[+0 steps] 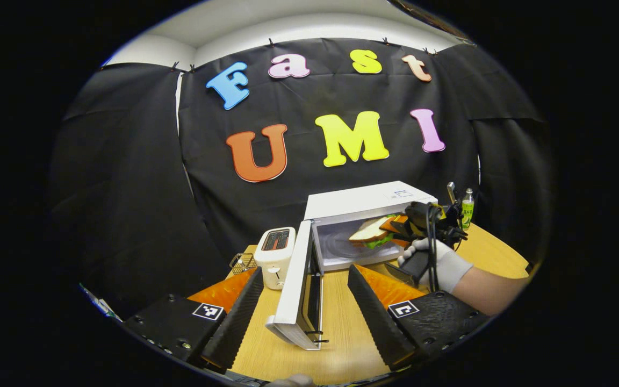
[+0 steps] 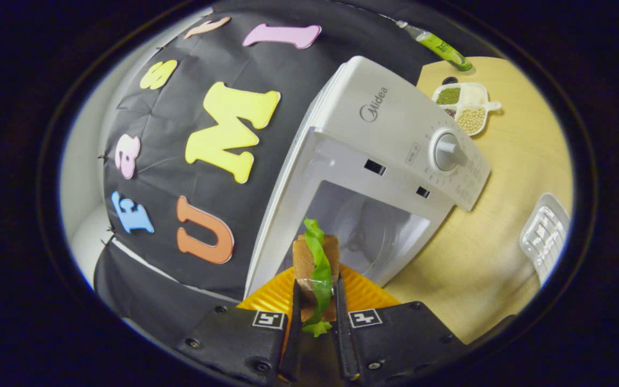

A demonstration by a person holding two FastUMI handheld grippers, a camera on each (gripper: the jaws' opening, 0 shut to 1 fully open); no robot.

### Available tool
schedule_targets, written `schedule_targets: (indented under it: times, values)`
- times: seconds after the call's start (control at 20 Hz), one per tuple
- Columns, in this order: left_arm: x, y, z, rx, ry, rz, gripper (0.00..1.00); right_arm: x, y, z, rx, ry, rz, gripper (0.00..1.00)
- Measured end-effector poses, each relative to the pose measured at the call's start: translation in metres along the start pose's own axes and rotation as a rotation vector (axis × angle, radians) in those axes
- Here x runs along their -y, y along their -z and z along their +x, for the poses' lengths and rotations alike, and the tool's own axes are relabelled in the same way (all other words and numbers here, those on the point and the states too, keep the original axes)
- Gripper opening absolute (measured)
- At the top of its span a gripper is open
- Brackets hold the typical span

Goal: Open the microwave oven with the left hand, put the food in, and close the microwave oven.

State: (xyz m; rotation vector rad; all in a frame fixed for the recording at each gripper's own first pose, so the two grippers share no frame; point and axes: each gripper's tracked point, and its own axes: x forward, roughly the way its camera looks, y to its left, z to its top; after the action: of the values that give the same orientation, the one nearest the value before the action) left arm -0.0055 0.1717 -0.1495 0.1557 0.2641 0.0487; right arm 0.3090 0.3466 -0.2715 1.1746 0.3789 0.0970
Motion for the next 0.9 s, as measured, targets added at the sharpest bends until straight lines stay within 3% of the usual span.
schedule_targets:
  times: [0.35,0.4,0.45,0.55,0.65,0.7,0.75,0.8,0.9]
  values:
    - [-0.019,0.009,0.015,-0.023,-0.006,-0.005,0.95,0.011,0.022,0.077,0.108,0.044,0.041,0.30]
    - [-0.020,0.013,0.018,-0.031,-0.005,-0.010,0.95,0.018,0.023,0.083,0.122,0.071,0.010,0.22]
    - [-0.020,0.012,0.019,-0.026,-0.005,-0.014,0.95,0.028,0.027,0.087,0.129,0.106,-0.035,0.32]
    - [-0.022,0.011,0.021,-0.020,-0.009,-0.020,0.95,0.032,0.026,0.088,0.148,0.119,-0.114,0.27]
    - [-0.023,0.014,0.022,-0.019,-0.007,-0.026,0.95,0.042,0.024,0.089,0.159,0.179,-0.320,0.36]
    - [-0.023,0.017,0.023,-0.022,-0.009,-0.026,0.95,0.044,0.025,0.088,0.152,0.198,-0.406,0.50]
    - [-0.024,0.017,0.022,-0.022,-0.018,-0.021,0.95,0.042,0.024,0.086,0.148,0.205,-0.471,0.47]
    - [-0.027,0.015,0.023,-0.013,-0.030,-0.012,0.95,0.046,0.017,0.082,0.159,0.232,-0.539,0.65]
    - [-0.027,0.014,0.023,-0.007,-0.038,-0.013,0.95,0.049,-0.004,0.072,0.225,0.285,-0.684,0.68]
